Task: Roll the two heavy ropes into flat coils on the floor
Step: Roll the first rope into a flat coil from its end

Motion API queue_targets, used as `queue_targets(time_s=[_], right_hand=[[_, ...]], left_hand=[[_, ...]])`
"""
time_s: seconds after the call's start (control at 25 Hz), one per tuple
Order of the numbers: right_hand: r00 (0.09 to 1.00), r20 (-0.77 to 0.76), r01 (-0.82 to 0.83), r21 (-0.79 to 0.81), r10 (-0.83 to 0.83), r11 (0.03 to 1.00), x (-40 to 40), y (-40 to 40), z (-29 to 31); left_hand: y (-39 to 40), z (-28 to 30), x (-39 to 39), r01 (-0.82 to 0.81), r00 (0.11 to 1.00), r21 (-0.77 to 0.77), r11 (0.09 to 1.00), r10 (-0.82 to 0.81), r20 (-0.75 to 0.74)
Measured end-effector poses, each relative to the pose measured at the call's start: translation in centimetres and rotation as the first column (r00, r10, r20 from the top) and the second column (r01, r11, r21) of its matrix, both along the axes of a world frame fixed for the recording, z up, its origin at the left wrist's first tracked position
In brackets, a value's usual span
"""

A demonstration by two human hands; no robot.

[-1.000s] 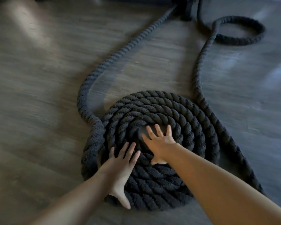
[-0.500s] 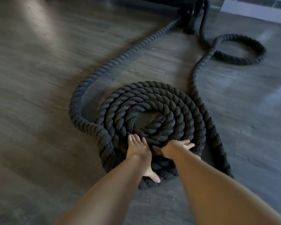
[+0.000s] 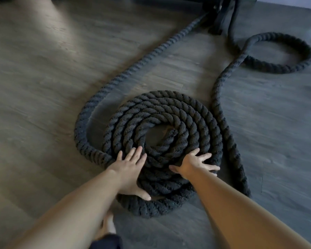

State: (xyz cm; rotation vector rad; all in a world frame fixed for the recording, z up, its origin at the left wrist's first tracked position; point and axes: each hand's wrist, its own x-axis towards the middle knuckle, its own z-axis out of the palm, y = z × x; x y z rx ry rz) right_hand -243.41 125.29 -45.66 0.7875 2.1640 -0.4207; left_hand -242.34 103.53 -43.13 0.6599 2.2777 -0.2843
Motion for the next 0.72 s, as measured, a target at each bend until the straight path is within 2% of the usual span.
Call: queue_targets(time_s=[0.12,0.2,0.28,0.32,0.36,0.44,0.48,0.56,0.64,0.72], right_hand=[[0.994,-0.034,-0.107,0.014,0.107,0.994,-3.6,1.4,-0.4],[0.974,-0.082,-0.211,0.021,0.212,0.977,-6.1,2.5,-0.2],[0.938,-0.221,-0.274,0.005,0.268,0.962,-8.0,3.6,-0.1],[0.919,-0.301,-0.261,0.026,0.256,0.965,-8.3,3.5,-0.4],[0.917,-0.356,-0.175,0.047,0.18,0.984,-8.0,2.8,-0.9],[0.943,-0.332,0.061,0.056,-0.039,0.997,-6.1,0.3,-1.6],[0.954,-0.289,0.101,0.058,-0.08,0.993,-5.1,-1.0,-1.9],[0.974,-0.214,0.084,0.059,-0.07,0.995,-4.9,-2.3,-2.4],[0.987,-0.15,0.066,0.02,-0.063,0.998,-6.7,-1.7,-2.0],[0.992,-0.125,0.019,0.009,-0.018,1.0,-8.5,-0.6,-1.6]], left_hand=[[1.3,-2.6,1.9,-0.031,0.98,0.018,0.999,0.034,-0.196],[3.0,-3.9,2.4,-0.148,0.95,0.026,0.989,0.15,-0.275],[4.8,-4.7,1.3,-0.29,0.9,0.069,0.954,0.297,-0.32],[5.6,-5.0,0.5,-0.355,0.875,0.087,0.931,0.364,-0.319],[6.2,-5.3,-0.1,-0.391,0.864,0.095,0.915,0.401,-0.304],[6.8,-5.2,-0.6,-0.403,0.874,0.118,0.907,0.42,-0.244],[6.7,-4.7,-0.9,-0.395,0.885,0.139,0.908,0.417,-0.208],[5.6,-3.0,-3.0,-0.267,0.944,0.138,0.954,0.288,-0.163],[3.3,-0.5,-7.3,0.058,0.989,0.095,0.994,-0.044,-0.139],[-0.1,1.8,-12.3,0.346,0.936,0.048,0.937,-0.342,-0.078]])
